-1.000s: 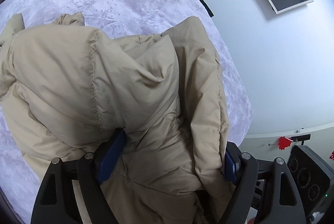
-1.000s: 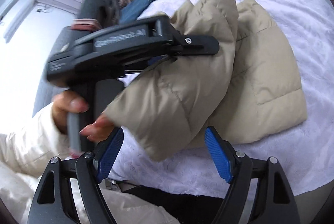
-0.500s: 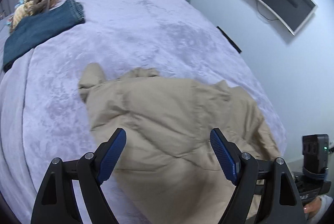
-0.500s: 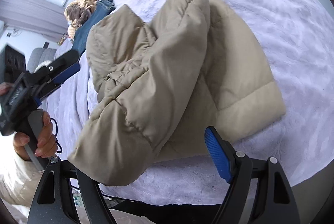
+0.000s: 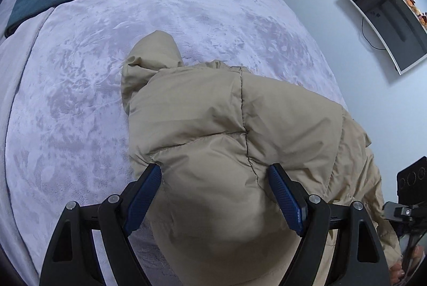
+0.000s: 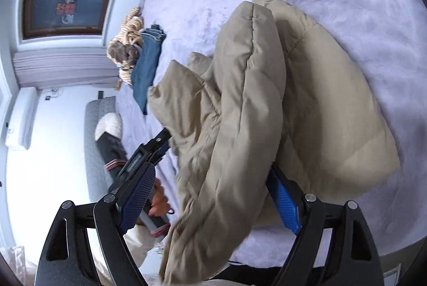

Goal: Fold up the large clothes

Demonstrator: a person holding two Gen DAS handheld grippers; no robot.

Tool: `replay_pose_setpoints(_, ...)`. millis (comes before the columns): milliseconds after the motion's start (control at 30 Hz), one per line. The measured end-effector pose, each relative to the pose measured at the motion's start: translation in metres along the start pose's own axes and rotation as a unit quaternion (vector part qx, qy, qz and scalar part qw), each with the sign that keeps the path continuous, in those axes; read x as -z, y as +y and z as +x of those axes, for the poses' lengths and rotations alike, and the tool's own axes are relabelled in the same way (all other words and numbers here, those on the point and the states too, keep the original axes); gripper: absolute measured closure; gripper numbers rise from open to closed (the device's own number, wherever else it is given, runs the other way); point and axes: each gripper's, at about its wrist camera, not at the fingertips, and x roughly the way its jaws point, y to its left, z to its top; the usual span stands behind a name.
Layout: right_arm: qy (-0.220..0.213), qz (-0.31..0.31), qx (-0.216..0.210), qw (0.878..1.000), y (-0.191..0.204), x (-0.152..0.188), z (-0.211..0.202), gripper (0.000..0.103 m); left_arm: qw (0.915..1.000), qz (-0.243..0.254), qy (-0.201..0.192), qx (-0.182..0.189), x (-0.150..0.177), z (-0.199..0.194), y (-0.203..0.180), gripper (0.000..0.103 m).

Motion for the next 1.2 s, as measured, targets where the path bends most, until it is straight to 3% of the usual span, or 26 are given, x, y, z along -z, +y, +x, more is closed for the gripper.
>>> replay_pose_setpoints(67, 0.016, -0.033, 0.038, 0.999, 0.006, -0.011, 0.016, 0.023, 1.0000, 0.001, -0.001, -0.005, -0.001, 0.001, -0.006, 0.020)
replay_pose_setpoints(133, 0.033, -0.093, 0.087, 0.991, 0.021, -0.017, 0.031, 0.087, 0.9999, 0.002, -0.003, -0.015, -0.003, 0.003, -0.012, 0.020)
replay_pose_setpoints(200, 0.024, -0.163, 0.125, 0.978, 0.040, -0.020, 0.031, 0.090, 0.9998, 0.004, -0.008, -0.019, -0.006, 0.004, -0.022, 0.020)
replay_pose_setpoints(333, -0.006, -0.242, 0.134, 0.961, 0.055, -0.025, 0.005, 0.092, 0.9993, 0.028, -0.017, -0.020, -0.013, 0.010, -0.058, 0.020)
replay_pose_setpoints(500, -0.019, -0.222, 0.172, 0.960, 0.010, -0.049, -0.020, 0.092, 0.9944, 0.091, -0.026, -0.045, -0.021, 0.039, -0.124, 0.020)
replay_pose_setpoints(567, -0.011, -0.187, 0.180, 0.966, -0.026, -0.061, -0.025, 0.090, 0.9926, 0.106, -0.024, -0.054, -0.023, 0.052, -0.139, 0.020)
replay_pose_setpoints(633, -0.002, -0.128, 0.175, 0.976, -0.058, -0.071, -0.034, 0.074, 0.9916, 0.112, -0.020, -0.061, -0.025, 0.059, -0.146, 0.020)
replay_pose_setpoints(700, -0.025, -0.103, 0.179, 0.978, -0.066, -0.072, -0.052, 0.061, 0.9916, 0.110, -0.016, -0.065, -0.027, 0.064, -0.146, 0.020)
replay_pose_setpoints(867, -0.067, -0.139, 0.094, 0.984, -0.039, -0.057, -0.112, 0.060, 0.9921, 0.102, -0.007, -0.073, -0.031, 0.071, -0.144, 0.020)
replay_pose_setpoints(933, -0.040, -0.149, 0.049, 0.987, -0.029, -0.051, -0.115, 0.049, 0.9911, 0.104, -0.007, -0.083, -0.029, 0.074, -0.148, 0.020)
replay_pose_setpoints(1000, 0.020, -0.155, 0.027, 0.987, -0.022, -0.046, -0.094, 0.047, 0.9902, 0.104, -0.008, -0.093, -0.027, 0.077, -0.151, 0.020)
replay_pose_setpoints(1033, 0.044, -0.162, 0.035, 0.985, -0.018, -0.043, -0.077, 0.047, 0.9901, 0.107, -0.012, -0.091, -0.026, 0.078, -0.153, 0.020)
replay_pose_setpoints(1100, 0.078, -0.186, 0.093, 0.975, -0.022, -0.032, -0.053, 0.050, 0.9898, 0.106, -0.013, -0.095, -0.023, 0.081, -0.157, 0.020)
replay_pose_setpoints(1133, 0.089, -0.192, 0.120, 0.970, -0.028, -0.026, -0.043, 0.058, 0.9897, 0.107, -0.013, -0.095, -0.021, 0.082, -0.159, 0.020)
replay_pose_setpoints(1200, 0.092, -0.206, 0.153, 0.962, -0.043, -0.015, -0.031, 0.063, 0.9899, 0.110, -0.013, -0.089, -0.017, 0.085, -0.163, 0.020)
